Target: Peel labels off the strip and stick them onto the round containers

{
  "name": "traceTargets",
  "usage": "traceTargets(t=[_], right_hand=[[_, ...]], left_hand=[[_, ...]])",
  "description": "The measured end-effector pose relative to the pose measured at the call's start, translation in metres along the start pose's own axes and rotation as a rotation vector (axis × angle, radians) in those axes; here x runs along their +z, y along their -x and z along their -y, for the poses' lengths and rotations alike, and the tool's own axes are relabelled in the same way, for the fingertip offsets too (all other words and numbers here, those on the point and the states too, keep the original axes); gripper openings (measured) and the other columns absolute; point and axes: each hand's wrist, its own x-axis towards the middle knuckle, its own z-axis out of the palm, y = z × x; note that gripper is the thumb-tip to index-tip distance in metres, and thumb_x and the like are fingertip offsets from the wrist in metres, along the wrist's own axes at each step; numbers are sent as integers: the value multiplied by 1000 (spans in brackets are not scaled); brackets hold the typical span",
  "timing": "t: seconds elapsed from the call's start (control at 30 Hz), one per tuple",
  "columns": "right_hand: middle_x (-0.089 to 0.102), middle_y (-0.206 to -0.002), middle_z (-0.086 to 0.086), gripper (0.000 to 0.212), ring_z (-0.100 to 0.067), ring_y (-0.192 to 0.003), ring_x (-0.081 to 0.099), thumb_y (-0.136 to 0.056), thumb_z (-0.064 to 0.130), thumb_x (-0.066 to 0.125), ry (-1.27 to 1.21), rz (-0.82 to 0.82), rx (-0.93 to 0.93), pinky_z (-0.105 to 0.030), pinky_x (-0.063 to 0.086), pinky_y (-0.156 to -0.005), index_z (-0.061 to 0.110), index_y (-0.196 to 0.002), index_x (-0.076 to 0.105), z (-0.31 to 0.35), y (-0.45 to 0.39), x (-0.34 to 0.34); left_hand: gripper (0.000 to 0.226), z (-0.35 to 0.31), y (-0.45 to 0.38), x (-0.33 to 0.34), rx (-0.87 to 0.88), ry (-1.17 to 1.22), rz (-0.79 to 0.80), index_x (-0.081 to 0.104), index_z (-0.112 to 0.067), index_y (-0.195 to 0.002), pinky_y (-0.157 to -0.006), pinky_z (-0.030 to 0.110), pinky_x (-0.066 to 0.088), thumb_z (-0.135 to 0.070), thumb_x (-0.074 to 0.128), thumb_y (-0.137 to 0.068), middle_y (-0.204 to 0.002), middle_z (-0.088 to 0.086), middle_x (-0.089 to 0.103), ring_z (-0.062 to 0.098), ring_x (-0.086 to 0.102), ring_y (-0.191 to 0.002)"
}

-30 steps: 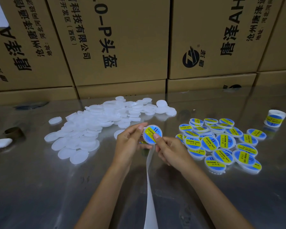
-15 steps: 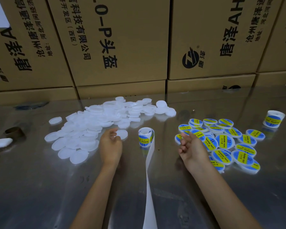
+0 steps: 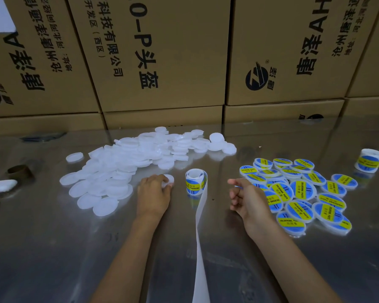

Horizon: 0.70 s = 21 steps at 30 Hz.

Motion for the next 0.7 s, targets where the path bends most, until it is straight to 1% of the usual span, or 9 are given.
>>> traceTargets(t=[0.07, 0.17, 0.23, 0.33, 0.4, 0.47, 0.53, 0.6, 0.7], right_hand=[[48, -52, -3, 20, -14, -45, 36, -95, 11, 45, 73, 2, -66, -26, 33, -46, 9, -89, 65, -2, 2, 1], [56, -56, 2, 10, -9, -49, 46, -93, 13, 58, 223, 4, -317, -21, 39, -47, 15, -86, 66, -6, 5, 5], [62, -69, 4, 7, -6, -62, 54, -90, 12, 65, 310, 8, -545, -15, 43, -59, 19, -90, 66, -7, 8, 9], [66, -91, 9, 28, -2, -85, 59, -86, 19, 73, 450, 86, -785, -13, 43, -78, 26, -111, 63, -11, 17, 14], [64, -111, 13, 47, -6, -107, 58, -84, 26, 76, 536, 151, -880, -16, 43, -91, 29, -126, 57, -15, 21, 16], [61, -120, 13, 57, -7, -117, 55, -81, 28, 79, 576, 178, -943, -13, 39, -96, 29, -133, 54, -17, 23, 16], [62, -117, 13, 57, -7, -115, 55, -79, 28, 80, 572, 142, -963, -13, 41, -94, 28, -130, 55, -16, 22, 15], [62, -112, 17, 55, -6, -110, 56, -77, 29, 81, 594, 99, -997, -15, 43, -90, 28, -127, 58, -14, 21, 13], [61, -110, 22, 54, -5, -105, 56, -77, 28, 81, 672, 93, -1078, -11, 40, -89, 25, -126, 60, -14, 21, 13]], left_hand=[[15, -5, 2, -6, -48, 155, -23, 72, -12, -98, -87, 33, 44, -26, 67, -94, -106, 10, 72, 29, 59, -106], [22, -20, 6, -24, -228, 608, -7, 71, -14, -87, -75, 26, 47, -36, 70, -92, -91, 3, 73, 21, 67, -93], [26, -32, 10, -43, -318, 930, 119, 73, -16, -98, -74, 23, 48, -41, 68, -93, -99, 2, 75, 18, 70, -94], [35, -48, 19, -65, -278, 1301, 438, 67, -11, -121, -82, 26, 49, -36, 58, -98, -116, 10, 74, 23, 70, -111], [42, -60, 25, -73, -249, 1395, 578, 62, -9, -128, -94, 30, 51, -36, 57, -96, -122, 17, 70, 27, 67, -117], [52, -68, 29, -74, -255, 1450, 663, 56, -5, -133, -105, 37, 48, -35, 58, -91, -125, 23, 67, 33, 65, -118], [54, -72, 31, -74, -265, 1486, 700, 52, -2, -136, -105, 39, 48, -32, 58, -92, -125, 25, 67, 35, 66, -117], [48, -72, 32, -73, -264, 1496, 707, 51, -1, -137, -101, 38, 52, -28, 54, -97, -124, 24, 67, 37, 66, -116], [43, -70, 31, -70, -257, 1436, 659, 55, -3, -135, -106, 44, 48, -26, 56, -98, -127, 23, 66, 40, 65, -117]])
